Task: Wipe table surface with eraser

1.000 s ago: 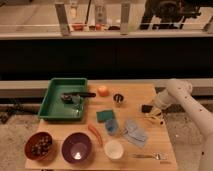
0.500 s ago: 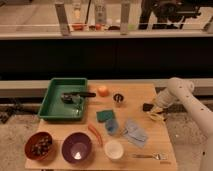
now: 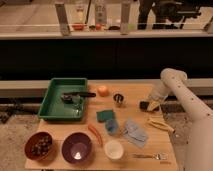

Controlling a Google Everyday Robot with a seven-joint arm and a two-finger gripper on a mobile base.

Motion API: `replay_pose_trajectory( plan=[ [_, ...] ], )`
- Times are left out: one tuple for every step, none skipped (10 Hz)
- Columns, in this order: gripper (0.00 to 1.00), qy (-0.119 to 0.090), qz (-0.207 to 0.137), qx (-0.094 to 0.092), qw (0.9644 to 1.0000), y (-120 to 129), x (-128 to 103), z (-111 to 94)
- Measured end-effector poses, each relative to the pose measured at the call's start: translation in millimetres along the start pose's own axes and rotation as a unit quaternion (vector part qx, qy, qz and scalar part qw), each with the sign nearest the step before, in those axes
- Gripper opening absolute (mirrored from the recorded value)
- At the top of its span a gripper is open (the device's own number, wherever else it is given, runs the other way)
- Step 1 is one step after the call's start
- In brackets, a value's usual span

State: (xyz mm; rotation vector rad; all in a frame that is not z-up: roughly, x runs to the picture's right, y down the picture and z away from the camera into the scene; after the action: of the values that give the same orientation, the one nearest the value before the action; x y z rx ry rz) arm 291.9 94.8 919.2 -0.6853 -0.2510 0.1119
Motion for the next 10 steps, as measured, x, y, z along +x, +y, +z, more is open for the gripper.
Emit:
replay_pose_trajectory(
  plan=[
    [0.51, -0.007, -0.008, -0.013, 0.9999, 0, -4, 12],
    [0.51, -0.011, -0.013, -0.019, 0.9997, 0, -6, 19],
    [0.51, -0.016, -0.017, -0.021, 0.9995, 1, -6, 23],
    [0.51, -0.021, -0.024, -0.021, 0.9993, 2, -9, 21],
    [0.51, -0.026, -0.029, -0.022, 0.9990, 4, -12, 20],
    [0.52, -0.028, -0.034, -0.020, 0.9988, 7, -14, 19],
    [0.56, -0.029, -0.039, -0.016, 0.9987, 10, -15, 17],
    [0.57, -0.027, -0.043, -0.013, 0.9986, 12, -16, 17],
    [0.57, -0.026, -0.045, -0.010, 0.9986, 13, -16, 17],
    [0.57, -0.021, -0.045, -0.005, 0.9987, 13, -15, 19]
  ],
)
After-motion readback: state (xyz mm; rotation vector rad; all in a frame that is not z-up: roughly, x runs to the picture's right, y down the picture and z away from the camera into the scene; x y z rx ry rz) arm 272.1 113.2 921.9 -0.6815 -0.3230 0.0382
